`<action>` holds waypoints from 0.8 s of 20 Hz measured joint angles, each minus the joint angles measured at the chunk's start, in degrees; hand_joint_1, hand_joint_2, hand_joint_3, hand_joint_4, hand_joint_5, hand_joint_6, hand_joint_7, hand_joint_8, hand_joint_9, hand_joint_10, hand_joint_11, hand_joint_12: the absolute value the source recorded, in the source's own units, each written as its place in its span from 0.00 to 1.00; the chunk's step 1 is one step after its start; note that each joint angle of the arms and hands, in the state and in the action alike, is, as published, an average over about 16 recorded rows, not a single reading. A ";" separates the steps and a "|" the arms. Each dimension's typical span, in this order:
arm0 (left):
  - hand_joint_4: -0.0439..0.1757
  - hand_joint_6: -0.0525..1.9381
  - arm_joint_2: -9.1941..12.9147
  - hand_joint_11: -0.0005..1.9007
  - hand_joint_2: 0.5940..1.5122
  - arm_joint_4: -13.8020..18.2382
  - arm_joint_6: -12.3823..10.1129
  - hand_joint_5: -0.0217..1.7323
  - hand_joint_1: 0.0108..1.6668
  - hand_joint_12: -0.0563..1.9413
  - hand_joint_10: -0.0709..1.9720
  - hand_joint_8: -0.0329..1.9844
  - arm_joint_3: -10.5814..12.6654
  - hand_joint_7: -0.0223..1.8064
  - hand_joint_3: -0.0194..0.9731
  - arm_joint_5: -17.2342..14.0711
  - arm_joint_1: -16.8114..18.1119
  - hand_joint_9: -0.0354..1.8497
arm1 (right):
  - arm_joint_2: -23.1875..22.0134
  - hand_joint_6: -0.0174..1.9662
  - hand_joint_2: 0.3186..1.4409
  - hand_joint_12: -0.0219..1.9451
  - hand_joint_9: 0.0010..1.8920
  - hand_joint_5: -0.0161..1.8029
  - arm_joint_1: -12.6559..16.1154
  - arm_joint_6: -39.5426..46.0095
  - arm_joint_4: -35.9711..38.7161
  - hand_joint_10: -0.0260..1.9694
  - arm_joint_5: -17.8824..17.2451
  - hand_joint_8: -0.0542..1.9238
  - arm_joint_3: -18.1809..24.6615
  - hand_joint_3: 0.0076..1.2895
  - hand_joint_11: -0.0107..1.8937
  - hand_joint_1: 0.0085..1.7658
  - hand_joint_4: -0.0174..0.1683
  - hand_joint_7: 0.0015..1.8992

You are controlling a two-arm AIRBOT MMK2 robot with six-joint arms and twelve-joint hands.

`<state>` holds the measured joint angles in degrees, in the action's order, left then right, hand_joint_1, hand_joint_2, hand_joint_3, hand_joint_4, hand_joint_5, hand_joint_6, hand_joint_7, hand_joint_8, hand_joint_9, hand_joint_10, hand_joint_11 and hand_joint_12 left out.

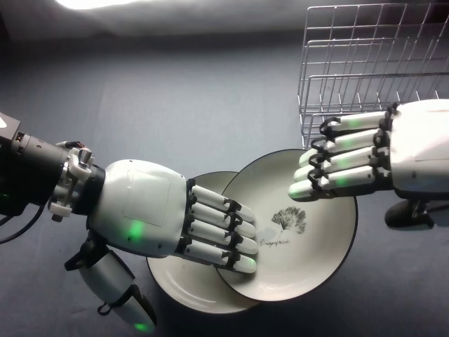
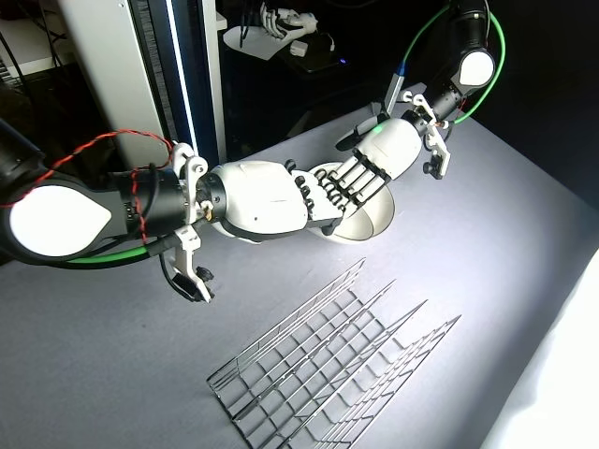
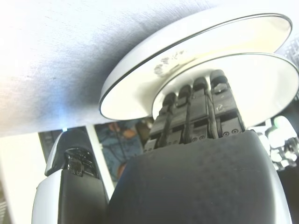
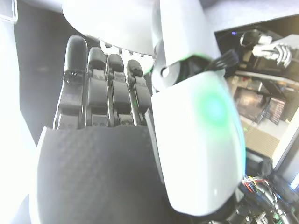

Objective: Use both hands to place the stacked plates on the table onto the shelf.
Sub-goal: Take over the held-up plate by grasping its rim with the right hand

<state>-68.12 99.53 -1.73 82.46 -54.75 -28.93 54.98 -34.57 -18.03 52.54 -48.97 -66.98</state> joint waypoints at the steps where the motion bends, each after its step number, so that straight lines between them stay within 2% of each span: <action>1: 0.19 0.02 -0.02 0.01 0.58 0.00 -0.01 0.01 0.00 0.04 0.03 0.00 0.03 0.01 0.04 0.00 0.02 0.02 | 0.39 0.03 0.64 0.67 0.08 0.13 0.00 0.00 0.03 0.17 0.33 0.03 0.00 0.01 0.01 0.73 0.09 0.14; 9: 0.19 0.02 -0.15 0.01 0.58 -0.06 -0.05 0.01 0.00 0.04 0.03 0.00 0.31 0.01 0.03 -0.05 0.15 0.02 | 4.39 0.04 0.67 0.73 0.08 0.20 0.01 0.00 0.16 0.31 3.55 0.04 -0.04 0.01 0.01 0.73 0.08 0.22; 16: 0.19 0.02 -0.22 0.01 0.58 -0.12 -0.07 0.00 0.00 0.04 0.03 0.00 0.46 0.01 0.04 -0.09 0.20 0.02 | 7.85 0.08 0.70 0.77 0.12 0.27 0.01 0.02 0.27 0.37 5.78 0.05 -0.90 0.01 0.02 0.69 0.08 0.27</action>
<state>-68.34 99.42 -1.80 82.92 -54.84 -28.73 62.83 -34.56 -18.00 52.81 -43.19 -67.87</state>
